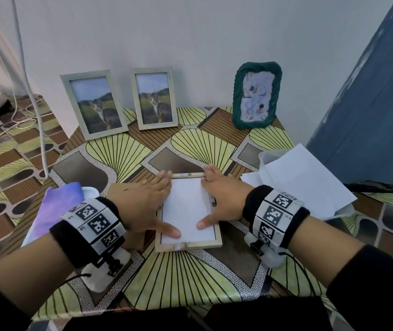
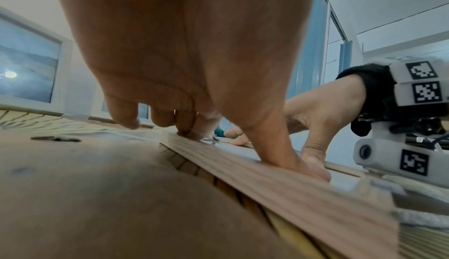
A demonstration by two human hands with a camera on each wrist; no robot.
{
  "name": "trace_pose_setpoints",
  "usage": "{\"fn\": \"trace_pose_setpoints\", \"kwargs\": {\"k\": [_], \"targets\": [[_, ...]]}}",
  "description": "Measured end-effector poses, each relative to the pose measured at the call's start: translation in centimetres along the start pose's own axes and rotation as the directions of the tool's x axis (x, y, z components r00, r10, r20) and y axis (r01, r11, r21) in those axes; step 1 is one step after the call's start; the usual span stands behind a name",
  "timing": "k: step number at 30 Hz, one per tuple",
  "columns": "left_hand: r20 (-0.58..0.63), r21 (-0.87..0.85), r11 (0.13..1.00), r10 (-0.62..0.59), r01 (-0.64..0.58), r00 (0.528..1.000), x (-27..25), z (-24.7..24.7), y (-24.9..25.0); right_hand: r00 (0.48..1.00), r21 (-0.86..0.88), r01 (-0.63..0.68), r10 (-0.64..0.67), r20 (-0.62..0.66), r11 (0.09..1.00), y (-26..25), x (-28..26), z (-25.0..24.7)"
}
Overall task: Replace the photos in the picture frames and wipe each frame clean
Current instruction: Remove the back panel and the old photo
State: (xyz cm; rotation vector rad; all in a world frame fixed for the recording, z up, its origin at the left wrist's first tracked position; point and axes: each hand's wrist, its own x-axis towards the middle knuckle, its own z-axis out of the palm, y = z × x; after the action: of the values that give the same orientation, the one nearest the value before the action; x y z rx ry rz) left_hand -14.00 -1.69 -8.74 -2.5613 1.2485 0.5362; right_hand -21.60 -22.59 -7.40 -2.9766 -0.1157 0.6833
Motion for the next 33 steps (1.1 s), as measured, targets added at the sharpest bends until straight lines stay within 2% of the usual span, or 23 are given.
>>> {"fn": "trace_pose_setpoints", "kwargs": {"k": [7, 12, 19, 26, 33], "targets": [[-0.071, -0.064, 0.998, 0.005, -0.01, 0.997, -0.3, 0.7, 0.1, 0.997, 0.065, 0.054, -0.05, -0.054, 0.996, 0.0, -0.3, 0.7], [-0.236, -0.064, 0.996, -0.08, 0.067, 0.969, -1.0, 0.7, 0.6, 0.994, 0.158, 0.05, -0.034, -0.106, 0.986, -0.3, -0.7, 0.8], [-0.217, -0.186, 0.982, -0.025, -0.016, 0.976, -0.6, -0.7, 0.6, 0.949, 0.346, 0.114, 0.001, -0.315, 0.931, -0.3, -1.8, 1.7], [-0.385, -0.274, 0.962, -0.096, -0.015, 0.918, -0.7, -1.1, 0.3, 0.963, 0.361, 0.063, 0.038, -0.267, 0.93, -0.4, -2.3, 2.0], [-0.414, -0.304, 0.952, -0.084, -0.05, 0.906, -1.1, -1.7, 1.0, 0.966, 0.344, 0.054, 0.038, -0.257, 0.937, -0.6, -3.5, 2.2]]}}
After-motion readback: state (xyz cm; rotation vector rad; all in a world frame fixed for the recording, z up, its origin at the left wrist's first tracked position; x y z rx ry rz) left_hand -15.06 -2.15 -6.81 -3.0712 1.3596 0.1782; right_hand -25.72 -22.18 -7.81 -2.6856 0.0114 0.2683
